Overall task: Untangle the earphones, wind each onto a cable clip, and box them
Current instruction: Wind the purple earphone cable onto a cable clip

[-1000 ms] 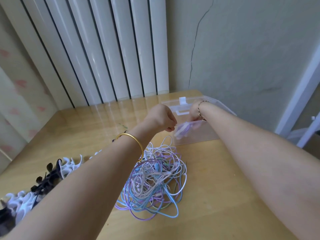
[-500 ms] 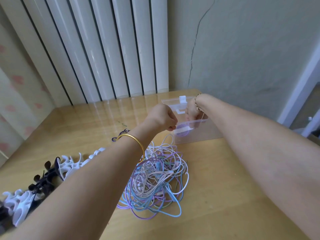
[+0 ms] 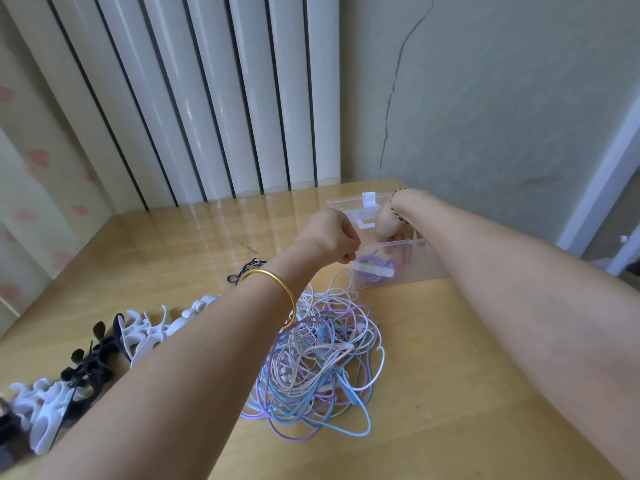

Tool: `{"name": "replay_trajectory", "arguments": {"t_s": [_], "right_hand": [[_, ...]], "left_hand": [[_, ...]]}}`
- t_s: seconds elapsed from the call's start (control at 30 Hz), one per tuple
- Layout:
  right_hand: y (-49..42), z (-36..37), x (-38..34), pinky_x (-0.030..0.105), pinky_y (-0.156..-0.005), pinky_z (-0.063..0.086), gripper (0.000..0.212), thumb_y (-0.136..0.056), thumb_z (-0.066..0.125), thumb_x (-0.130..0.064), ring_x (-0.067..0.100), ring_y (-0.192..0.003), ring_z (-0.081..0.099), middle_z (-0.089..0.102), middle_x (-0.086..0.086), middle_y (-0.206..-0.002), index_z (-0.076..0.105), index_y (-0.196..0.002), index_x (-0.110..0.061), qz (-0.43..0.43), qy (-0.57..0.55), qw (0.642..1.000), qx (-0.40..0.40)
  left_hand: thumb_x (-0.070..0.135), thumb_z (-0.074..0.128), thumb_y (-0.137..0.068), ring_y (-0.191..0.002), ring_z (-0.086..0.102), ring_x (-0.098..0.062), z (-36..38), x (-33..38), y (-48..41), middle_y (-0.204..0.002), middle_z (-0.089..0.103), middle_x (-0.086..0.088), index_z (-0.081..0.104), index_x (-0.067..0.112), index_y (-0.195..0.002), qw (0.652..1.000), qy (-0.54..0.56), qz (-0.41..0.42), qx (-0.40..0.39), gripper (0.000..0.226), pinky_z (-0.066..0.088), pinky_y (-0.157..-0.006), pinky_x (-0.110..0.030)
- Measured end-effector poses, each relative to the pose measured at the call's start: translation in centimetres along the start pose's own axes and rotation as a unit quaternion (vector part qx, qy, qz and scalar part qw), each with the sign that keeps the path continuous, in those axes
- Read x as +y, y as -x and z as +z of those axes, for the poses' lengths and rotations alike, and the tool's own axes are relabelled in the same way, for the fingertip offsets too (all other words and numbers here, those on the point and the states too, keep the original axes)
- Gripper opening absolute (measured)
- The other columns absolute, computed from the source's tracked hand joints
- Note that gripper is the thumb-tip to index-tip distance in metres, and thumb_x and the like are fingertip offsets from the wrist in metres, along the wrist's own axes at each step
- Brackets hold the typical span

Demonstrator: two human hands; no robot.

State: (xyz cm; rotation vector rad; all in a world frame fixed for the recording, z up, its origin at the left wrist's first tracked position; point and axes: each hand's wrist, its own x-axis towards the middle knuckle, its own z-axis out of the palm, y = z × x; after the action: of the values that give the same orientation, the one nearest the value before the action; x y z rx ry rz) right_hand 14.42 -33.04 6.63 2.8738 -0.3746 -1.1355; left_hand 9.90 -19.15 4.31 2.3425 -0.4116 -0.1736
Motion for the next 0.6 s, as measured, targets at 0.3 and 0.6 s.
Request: {"name": "replay_trajectory", "arguments": {"t_s": [0.3, 0.6], "right_hand": [[0.6, 0.2, 0.1, 0.031, -0.089, 0.050, 0.041, -0.094, 0.030, -0.013, 0.022, -0.098, 0.067, 0.073, 0.007, -0.101, 0.069, -0.097, -0.006, 0.010, -0.025, 0.994, 0.103], [4.9, 2.1, -0.8, 0.027, -0.062, 0.041, 0.019, -0.089, 0.042, -0.001, 0.026, -0.071, 0.052, 0.055, 0.011, -0.082, 0.048, -0.072, -0.006, -0.118, -0.081, 0.910, 0.390]], "left_hand": [[-0.006, 0.055, -0.088, -0.058, 0.060, -0.016, -0.7, 0.0, 0.7, -0.065, 0.059, -0.008, 0.063, 0.003, -0.092, 0.999, 0.040, 0.018, 0.030, 0.013, 0.057, -0.065, -0.027], [-0.002, 0.054, -0.089, -0.061, 0.060, -0.016, -3.8, -1.0, 5.9, -0.070, 0.059, -0.010, 0.063, 0.002, -0.089, 0.994, 0.073, 0.030, 0.078, 0.010, 0.056, -0.060, -0.026]]}}
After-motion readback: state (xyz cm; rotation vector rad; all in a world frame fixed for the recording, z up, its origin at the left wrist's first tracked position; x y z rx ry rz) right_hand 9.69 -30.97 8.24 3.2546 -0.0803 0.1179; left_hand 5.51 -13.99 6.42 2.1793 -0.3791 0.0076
